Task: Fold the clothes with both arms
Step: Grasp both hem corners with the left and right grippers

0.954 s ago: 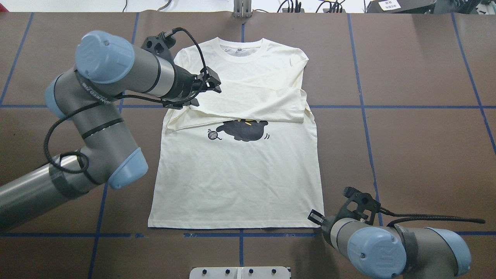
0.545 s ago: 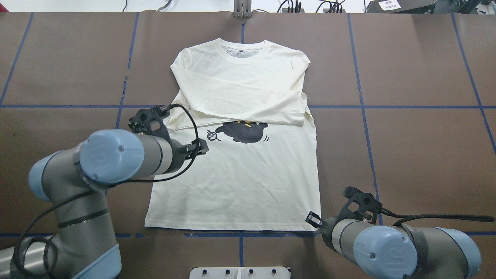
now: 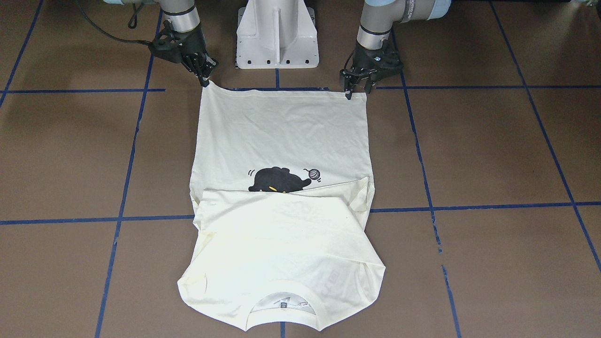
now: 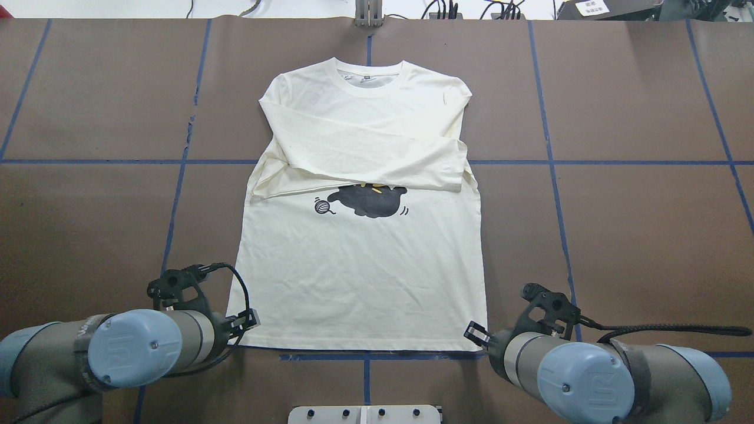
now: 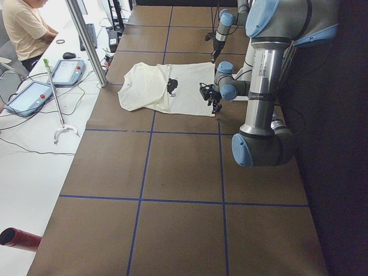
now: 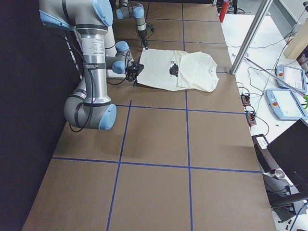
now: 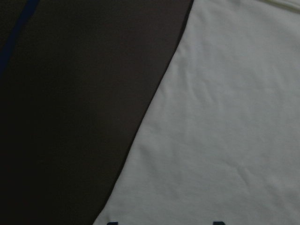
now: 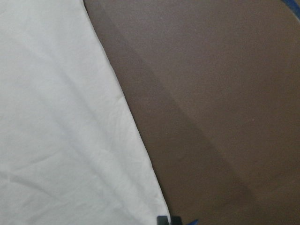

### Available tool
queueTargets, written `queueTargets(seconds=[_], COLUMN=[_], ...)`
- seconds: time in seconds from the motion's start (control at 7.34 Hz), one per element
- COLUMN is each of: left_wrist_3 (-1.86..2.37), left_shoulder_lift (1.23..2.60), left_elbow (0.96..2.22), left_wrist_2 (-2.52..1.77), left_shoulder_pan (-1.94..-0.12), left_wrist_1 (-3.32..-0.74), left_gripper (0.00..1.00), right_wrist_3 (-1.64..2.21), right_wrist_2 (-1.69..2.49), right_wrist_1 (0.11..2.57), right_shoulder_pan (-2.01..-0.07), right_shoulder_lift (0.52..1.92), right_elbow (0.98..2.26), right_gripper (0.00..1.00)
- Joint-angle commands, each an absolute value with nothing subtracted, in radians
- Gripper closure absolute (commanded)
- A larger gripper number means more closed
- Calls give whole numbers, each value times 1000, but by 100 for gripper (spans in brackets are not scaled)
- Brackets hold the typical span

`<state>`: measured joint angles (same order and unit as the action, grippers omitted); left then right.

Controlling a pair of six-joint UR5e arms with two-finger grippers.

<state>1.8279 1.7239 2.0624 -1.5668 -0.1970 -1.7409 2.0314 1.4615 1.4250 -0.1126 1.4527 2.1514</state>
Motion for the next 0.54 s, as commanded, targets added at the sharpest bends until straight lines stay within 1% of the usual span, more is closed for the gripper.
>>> queueTargets(seconds=[0.0,0.41], left_wrist_3=[1848,1839], left_shoulder_lift=[1710,1706], left_elbow=[2063,2059], left_wrist_2=[-1572,-1572], left_shoulder_pan=[-173,-173], left_wrist_1=[-1740,-1740], left_gripper=[35,37], right_wrist_3=[2033,2034], right_wrist_2=[1460,1456], right_wrist_1=[1425,1425], right_shoulder_pan=[-114,-117], right_shoulder_lift=[1450,1453], right_elbow=[2151,2154], right_gripper=[100,100])
